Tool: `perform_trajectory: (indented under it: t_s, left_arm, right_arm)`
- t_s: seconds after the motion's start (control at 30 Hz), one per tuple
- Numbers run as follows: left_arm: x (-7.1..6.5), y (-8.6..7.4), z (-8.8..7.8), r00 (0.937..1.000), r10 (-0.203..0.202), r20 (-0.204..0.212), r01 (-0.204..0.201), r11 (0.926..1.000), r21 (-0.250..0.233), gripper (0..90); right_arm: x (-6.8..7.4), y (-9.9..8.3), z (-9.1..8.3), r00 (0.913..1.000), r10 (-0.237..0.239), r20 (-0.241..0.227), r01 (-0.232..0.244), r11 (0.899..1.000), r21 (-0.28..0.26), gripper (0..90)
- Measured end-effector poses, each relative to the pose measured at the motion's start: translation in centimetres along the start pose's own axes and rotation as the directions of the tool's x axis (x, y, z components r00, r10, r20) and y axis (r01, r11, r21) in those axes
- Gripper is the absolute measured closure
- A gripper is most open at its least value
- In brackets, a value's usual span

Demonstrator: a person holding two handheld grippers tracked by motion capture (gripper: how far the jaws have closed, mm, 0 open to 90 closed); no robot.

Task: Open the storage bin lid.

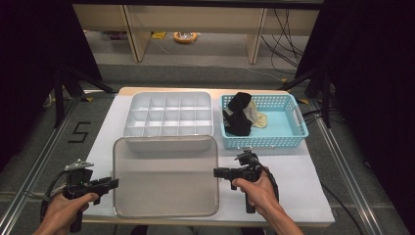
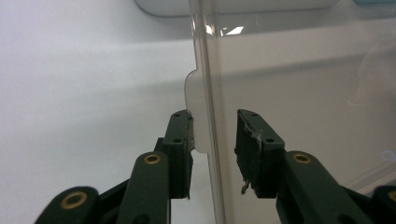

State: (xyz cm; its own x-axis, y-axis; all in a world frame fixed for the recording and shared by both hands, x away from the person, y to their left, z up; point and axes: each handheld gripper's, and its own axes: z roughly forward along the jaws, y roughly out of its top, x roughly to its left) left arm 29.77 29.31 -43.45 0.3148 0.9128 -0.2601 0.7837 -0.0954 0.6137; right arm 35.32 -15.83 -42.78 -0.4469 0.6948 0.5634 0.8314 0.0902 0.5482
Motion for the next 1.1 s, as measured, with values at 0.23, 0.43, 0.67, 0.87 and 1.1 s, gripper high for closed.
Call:
perform_trajectory:
  t_s: [0.23, 0.43, 0.67, 0.87, 1.1]
  left_arm:
    - [0.8, 0.1, 1.0, 0.9998, -0.017, 0.009, 0.017, 0.9995, 0.026, 64.1]
    - [0.9, 0.3, 2.2, 0.9999, -0.015, 0.005, 0.015, 0.9985, 0.053, 60.5]
    - [1.2, 0.2, 2.8, 0.9997, -0.025, 0.003, 0.025, 0.9977, 0.063, 58.4]
    - [1.9, -0.6, 2.9, 0.9985, -0.053, 0.012, 0.052, 0.9949, 0.087, 57.3]
    - [2.1, -0.8, 3.3, 0.9984, -0.056, 0.012, 0.054, 0.9937, 0.098, 56.4]
  right_arm:
    - [-0.3, -0.5, 1.0, 0.9999, 0.017, 0.003, -0.017, 0.999, 0.034, 73.8]
    - [-1.3, -0.7, 2.2, 0.9989, 0.035, 0.03, -0.037, 0.997, 0.067, 70.7]
    - [-1.8, -0.5, 3.5, 0.9976, 0.027, 0.064, -0.033, 0.995, 0.098, 66.5]
    - [-1.4, -0.5, 4.3, 0.9979, 0.013, 0.064, -0.021, 0.992, 0.122, 64.5]
    - [-1.6, -0.6, 5.2, 0.9957, -0.001, 0.093, -0.012, 0.99, 0.143, 61.8]
